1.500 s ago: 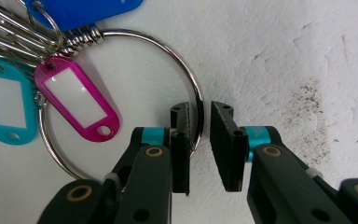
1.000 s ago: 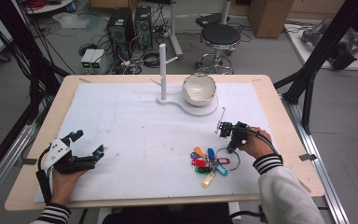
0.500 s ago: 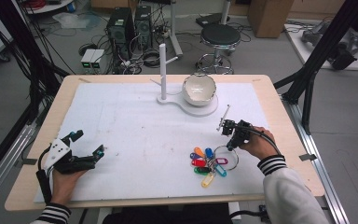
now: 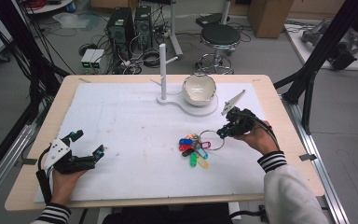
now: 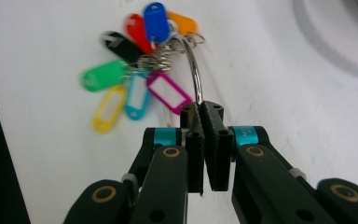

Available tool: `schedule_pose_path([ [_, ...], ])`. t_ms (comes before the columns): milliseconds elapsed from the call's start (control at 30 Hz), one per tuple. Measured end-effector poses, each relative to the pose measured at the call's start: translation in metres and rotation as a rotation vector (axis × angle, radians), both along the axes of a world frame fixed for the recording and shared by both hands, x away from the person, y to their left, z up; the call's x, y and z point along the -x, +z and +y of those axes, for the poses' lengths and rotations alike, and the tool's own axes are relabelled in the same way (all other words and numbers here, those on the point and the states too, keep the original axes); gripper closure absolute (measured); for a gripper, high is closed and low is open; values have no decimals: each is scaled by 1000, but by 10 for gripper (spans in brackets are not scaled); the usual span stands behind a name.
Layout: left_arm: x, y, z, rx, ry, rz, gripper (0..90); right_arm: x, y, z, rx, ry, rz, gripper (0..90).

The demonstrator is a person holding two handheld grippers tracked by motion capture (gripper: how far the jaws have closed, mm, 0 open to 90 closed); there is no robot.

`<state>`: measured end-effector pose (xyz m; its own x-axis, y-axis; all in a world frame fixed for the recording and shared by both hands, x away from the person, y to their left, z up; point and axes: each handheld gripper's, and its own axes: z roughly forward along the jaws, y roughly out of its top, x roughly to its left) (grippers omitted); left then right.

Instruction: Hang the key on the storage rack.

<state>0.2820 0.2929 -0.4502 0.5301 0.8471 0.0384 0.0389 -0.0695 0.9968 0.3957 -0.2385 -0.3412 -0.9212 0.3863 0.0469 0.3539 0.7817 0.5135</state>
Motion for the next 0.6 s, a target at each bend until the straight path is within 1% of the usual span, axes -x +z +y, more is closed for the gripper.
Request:
schedule_pose_path([
  [33,0,0,0,0,1,1,30,-3,4,0,-55,-1,-18,886],
  [100,0,0,0,1,0,1,30,-4,7,0,-91,-1,-29,887],
  [133,0,0,0,1,1,1,30,-4,7,0,-91,-1,-29,887],
  [167,0,0,0,0,1,1,30,-5,11,1,-124,-5,-55,887],
  [267,0,0,0,0,1,1,30,-9,17,5,-157,-7,-87,887],
  [300,0,0,0,0,1,1,30,-9,19,6,-167,-9,-94,887],
  [333,0,0,0,0,1,1,30,-9,19,6,-167,-9,-94,887],
  [400,0,0,0,0,1,1,30,-14,25,14,-196,-8,-127,887],
  [500,0,0,0,0,1,1,30,-20,29,22,-217,-1,-144,887],
  [567,0,0,0,0,1,1,30,-26,31,28,-251,6,-151,887],
  [600,0,0,0,0,1,0,30,-26,31,28,-251,6,-151,887],
])
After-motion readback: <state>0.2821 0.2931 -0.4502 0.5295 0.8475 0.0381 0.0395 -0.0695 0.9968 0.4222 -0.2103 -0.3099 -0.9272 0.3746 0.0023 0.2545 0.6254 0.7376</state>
